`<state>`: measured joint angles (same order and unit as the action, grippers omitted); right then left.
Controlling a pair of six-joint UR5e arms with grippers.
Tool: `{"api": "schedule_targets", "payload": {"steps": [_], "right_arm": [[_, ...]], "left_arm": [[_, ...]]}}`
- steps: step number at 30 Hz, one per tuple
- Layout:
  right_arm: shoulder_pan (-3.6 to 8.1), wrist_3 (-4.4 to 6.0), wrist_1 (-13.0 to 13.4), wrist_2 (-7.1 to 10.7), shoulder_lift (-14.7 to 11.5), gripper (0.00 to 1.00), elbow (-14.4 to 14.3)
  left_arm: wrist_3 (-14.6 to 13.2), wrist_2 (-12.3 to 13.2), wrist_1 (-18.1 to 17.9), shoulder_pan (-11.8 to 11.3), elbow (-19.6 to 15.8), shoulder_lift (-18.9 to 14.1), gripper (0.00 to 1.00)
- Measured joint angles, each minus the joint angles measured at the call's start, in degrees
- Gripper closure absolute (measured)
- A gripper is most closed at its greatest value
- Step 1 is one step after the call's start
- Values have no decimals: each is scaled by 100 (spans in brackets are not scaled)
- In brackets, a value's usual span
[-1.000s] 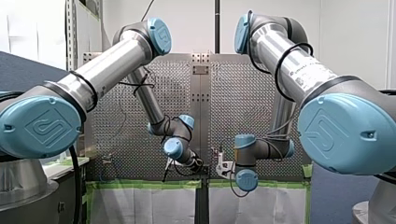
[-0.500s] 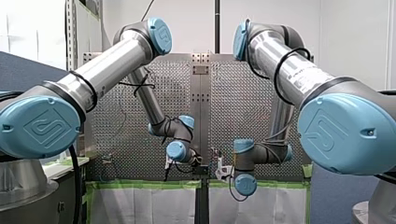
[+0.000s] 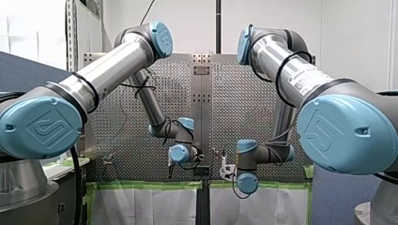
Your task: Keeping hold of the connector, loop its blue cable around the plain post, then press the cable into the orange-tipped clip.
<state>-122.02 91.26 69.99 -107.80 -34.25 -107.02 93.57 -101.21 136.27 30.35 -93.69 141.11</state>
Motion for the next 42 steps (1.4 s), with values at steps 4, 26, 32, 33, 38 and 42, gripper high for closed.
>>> {"api": "schedule_targets", "payload": {"steps": [4, 26, 32, 33, 38, 42], "right_arm": [[78, -35, -21, 26, 4, 100, 63], [319, -52, -15, 154, 247, 100, 140], [349, -50, -27, 175, 295, 100, 180], [352, -51, -30, 179, 296, 100, 186], [359, -53, -37, 187, 298, 100, 202], [398, -44, -65, 194, 305, 100, 280]], "left_arm": [[85, 23, -243, -22, 81, 14, 100], [293, 139, -703, -97, 189, 55, 100], [289, 166, -669, -134, 216, 284, 100], [292, 177, -672, -143, 236, 303, 100], [291, 209, -510, -201, 451, 338, 100], [293, 263, -327, -271, 667, 339, 100]]}}
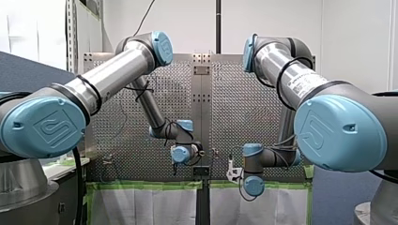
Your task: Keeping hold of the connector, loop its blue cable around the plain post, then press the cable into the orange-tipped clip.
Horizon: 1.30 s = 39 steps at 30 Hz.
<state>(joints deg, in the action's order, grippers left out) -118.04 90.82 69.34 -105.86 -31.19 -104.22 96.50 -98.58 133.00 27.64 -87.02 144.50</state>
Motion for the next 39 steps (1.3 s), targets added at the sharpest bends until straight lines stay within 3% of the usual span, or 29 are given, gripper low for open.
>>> {"api": "schedule_targets", "payload": {"steps": [6, 26, 39], "right_arm": [[48, 6, -76, 3, 1, 100, 168], [219, 2, -548, 88, 0, 100, 795], [297, -14, -582, 140, 2, 100, 853]], "left_arm": [[16, 74, 231, -106, 249, 3, 100], [79, 142, 507, -326, 617, 2, 100], [71, 168, 551, -361, 644, 9, 100]]}}
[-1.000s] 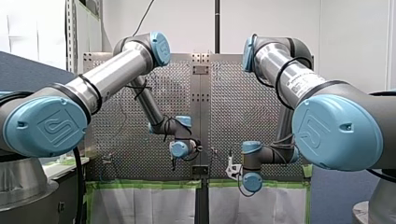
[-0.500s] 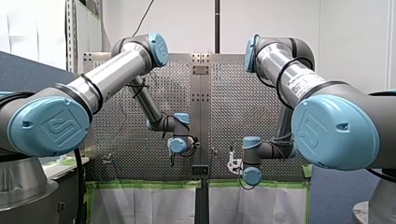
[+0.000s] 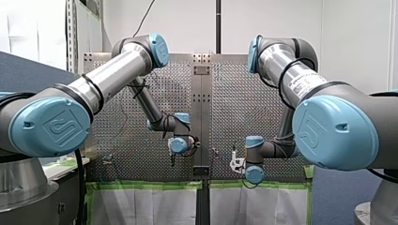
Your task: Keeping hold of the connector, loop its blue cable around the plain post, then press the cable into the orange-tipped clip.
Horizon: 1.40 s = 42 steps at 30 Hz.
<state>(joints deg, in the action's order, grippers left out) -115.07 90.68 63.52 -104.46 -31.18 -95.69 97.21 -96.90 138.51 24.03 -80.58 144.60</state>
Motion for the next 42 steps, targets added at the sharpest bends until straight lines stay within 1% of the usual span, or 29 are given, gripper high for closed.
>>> {"api": "schedule_targets", "payload": {"steps": [3, 7, 15, 16, 17, 18, 19, 20, 21, 22, 23, 24, 25, 26, 27, 28, 33, 34, 38, 42], "right_arm": [[21, -2, 2, 42, 1, 100, 20], [61, 3, -53, 208, -1, 100, 96], [119, 5, -156, 471, -1, 100, 186], [126, 3, -162, 505, -1, 100, 191], [131, 2, -166, 523, -1, 100, 193], [135, 0, -171, 538, -1, 100, 193], [139, -2, -176, 552, -1, 100, 193], [141, -4, -184, 560, -1, 100, 193], [143, -6, -193, 567, -1, 100, 193], [145, -10, -205, 574, -1, 100, 193], [145, -15, -214, 577, -1, 100, 193], [145, -21, -222, 579, 0, 100, 193], [145, -30, -235, 581, -1, 100, 194], [146, -36, -245, 582, -1, 100, 194], [146, -42, -256, 582, -1, 100, 194], [147, -51, -268, 583, -1, 100, 194], [124, -120, -336, 584, 0, 100, 194], [114, -141, -350, 584, 0, 100, 194], [76, -245, -424, 572, -1, 100, 193], [56, -301, -486, 554, 0, 100, 193]], "left_arm": [[-5, 0, 25, -1, 1, -1, 100], [-8, -2, 52, -2, 2, 0, 100], [-12, -21, 187, -1, 1, -3, 100], [-20, -24, 213, -1, 1, -4, 92], [-39, -28, 253, -1, 0, -3, 92], [-59, -31, 288, 1, 1, -5, 81], [-83, -34, 327, 2, 1, -5, 67], [-120, -38, 382, 4, -1, -4, 67], [-153, -45, 421, 6, -7, -5, 58], [-190, -59, 462, 9, -21, -6, 47], [-242, -87, 520, 11, -48, -6, 47], [-282, -114, 563, 11, -75, -6, 40], [-323, -146, 604, 10, -107, -7, 31], [-383, -197, 664, 11, -156, -10, 31], [-427, -236, 703, 12, -196, -13, 22], [-470, -279, 728, 13, -239, -14, 20], [-708, -522, 731, 35, -486, -15, 20], [-736, -558, 728, 37, -534, -15, 5], [-823, -638, 636, 103, -754, -78, 5], [-835, -618, 458, 206, -956, -243, 5]]}}
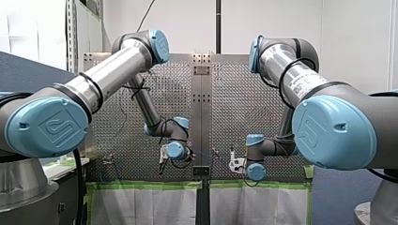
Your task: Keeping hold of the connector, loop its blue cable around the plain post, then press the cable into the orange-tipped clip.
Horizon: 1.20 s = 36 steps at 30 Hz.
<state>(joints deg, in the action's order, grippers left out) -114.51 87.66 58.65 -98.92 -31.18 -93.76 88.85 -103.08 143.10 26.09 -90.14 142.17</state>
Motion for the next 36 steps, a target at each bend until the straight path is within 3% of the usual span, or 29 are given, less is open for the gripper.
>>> {"api": "schedule_targets", "payload": {"steps": [12, 26, 36], "right_arm": [[-94, -62, -173, -13, 1, 100, -7], [-298, -167, -284, -2, 2, 100, -26], [-415, -225, -263, 30, 7, 100, -56]], "left_arm": [[452, 154, -505, 357, -589, -580, 5], [558, -35, -355, 771, -1303, -1294, 5], [576, -155, -164, 851, -1802, -1731, 5]]}}
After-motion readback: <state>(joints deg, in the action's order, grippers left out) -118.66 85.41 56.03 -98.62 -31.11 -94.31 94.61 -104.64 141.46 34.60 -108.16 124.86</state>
